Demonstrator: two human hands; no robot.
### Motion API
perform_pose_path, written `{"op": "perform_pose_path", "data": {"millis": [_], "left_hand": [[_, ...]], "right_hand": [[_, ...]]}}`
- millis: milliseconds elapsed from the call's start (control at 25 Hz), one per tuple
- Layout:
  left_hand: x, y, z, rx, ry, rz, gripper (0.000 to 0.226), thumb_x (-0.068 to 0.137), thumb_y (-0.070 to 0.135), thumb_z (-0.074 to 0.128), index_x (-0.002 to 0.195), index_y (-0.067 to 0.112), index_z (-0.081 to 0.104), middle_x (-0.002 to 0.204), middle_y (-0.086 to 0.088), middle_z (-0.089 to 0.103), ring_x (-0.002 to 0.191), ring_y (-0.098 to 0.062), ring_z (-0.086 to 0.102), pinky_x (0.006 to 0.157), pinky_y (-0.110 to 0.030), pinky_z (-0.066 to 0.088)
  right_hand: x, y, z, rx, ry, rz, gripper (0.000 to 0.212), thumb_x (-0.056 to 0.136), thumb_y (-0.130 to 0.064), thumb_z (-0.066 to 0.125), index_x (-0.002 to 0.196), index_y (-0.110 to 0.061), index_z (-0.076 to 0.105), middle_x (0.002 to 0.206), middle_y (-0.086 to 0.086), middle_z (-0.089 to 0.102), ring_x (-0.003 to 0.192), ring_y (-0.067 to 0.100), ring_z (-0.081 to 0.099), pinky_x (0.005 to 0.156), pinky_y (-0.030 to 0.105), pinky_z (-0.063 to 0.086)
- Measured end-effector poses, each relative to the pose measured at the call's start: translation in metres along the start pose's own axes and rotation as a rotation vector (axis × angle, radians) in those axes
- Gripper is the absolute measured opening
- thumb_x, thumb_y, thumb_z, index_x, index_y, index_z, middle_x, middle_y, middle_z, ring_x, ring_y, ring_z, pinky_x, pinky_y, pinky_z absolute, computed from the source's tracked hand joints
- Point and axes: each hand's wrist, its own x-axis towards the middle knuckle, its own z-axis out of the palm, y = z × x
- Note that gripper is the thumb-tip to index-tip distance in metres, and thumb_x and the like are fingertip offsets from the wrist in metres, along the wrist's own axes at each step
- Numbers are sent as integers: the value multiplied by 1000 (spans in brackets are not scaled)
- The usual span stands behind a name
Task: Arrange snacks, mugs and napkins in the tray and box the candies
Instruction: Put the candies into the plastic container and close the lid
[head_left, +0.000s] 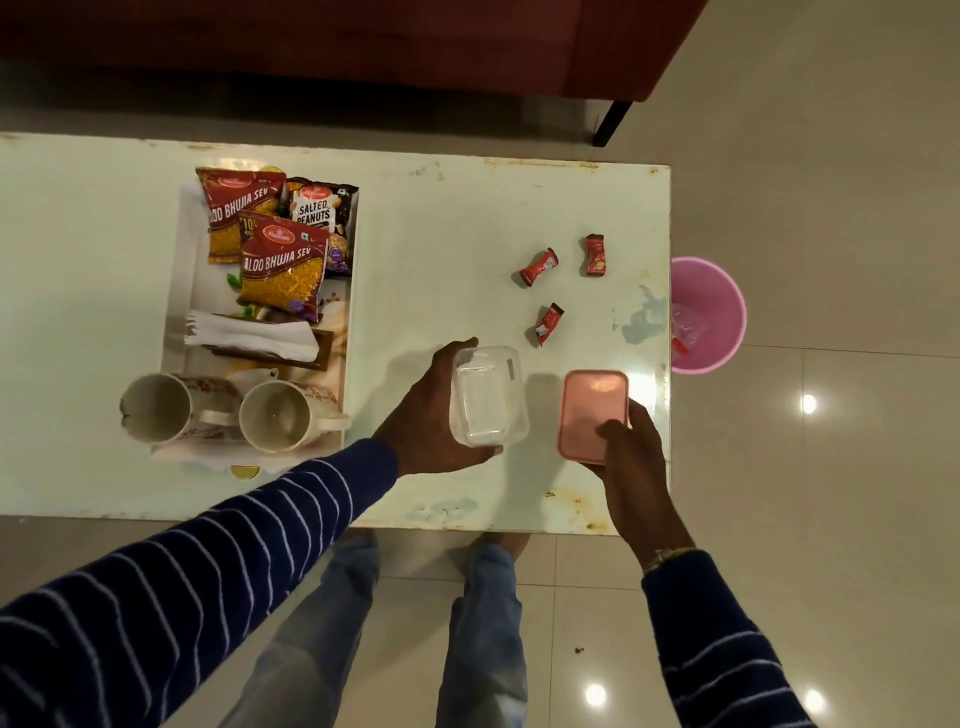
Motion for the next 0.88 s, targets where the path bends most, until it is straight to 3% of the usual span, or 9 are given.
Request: {"op": "perform_pose_path", "data": {"millis": [120,240,320,400,480,600,760,880], "left_hand": [[1,-13,-5,37,1,-60,133,56,49,92,152,36,0,159,5,21,145,-18,29,116,-38,36],[4,-22,-5,66,16,-104,139,57,50,92,154,30,-6,163,5,12,149,-15,20,120,-37,28],[8,-25,-5,82,-4,-118,141,58,52,90,155,28,-9,165,6,7,150,-15,15,121,-36,24],[12,-29,-6,83,-22,-129,142,59,53,90,155,29,-12,165,7,4,151,-15,12,121,-35,22],[15,-30,-8,93,-19,-133,143,58,51,91,155,27,-12,165,6,6,150,-13,12,121,-35,22],[22,-29,-11,122,17,-149,145,55,50,94,157,20,-4,164,3,15,146,-8,16,121,-34,23],[34,-29,-10,172,36,-145,145,52,52,94,158,16,1,165,0,17,152,-19,14,123,-46,21],[42,-33,-8,202,43,-164,145,51,54,93,157,16,3,165,0,15,153,-18,10,124,-46,17]], "right_hand": [[12,22,-10,-45,64,6,39,92,1,48,123,-24,50,115,3,59,112,30,58,71,28,57],[23,37,-20,-117,109,21,40,93,1,50,127,-20,47,114,5,59,111,31,58,75,31,54],[26,40,-23,-357,190,15,45,92,-5,56,135,-16,47,124,12,59,109,29,58,79,32,51],[28,40,-24,-682,296,-46,54,89,-11,64,140,-10,45,136,16,52,119,33,51,93,42,49],[27,33,-19,-841,355,-162,60,87,-15,67,142,-9,43,141,16,43,127,37,43,101,47,43],[35,9,4,-794,194,-386,58,88,-11,65,142,-14,44,142,10,40,130,29,43,103,30,38],[69,-27,51,-886,-2,-520,57,91,-11,64,143,-24,45,149,7,34,129,28,48,101,40,51],[95,-32,73,-1012,-43,-515,53,93,-14,62,142,-27,47,154,6,31,132,31,47,102,40,49]]}}
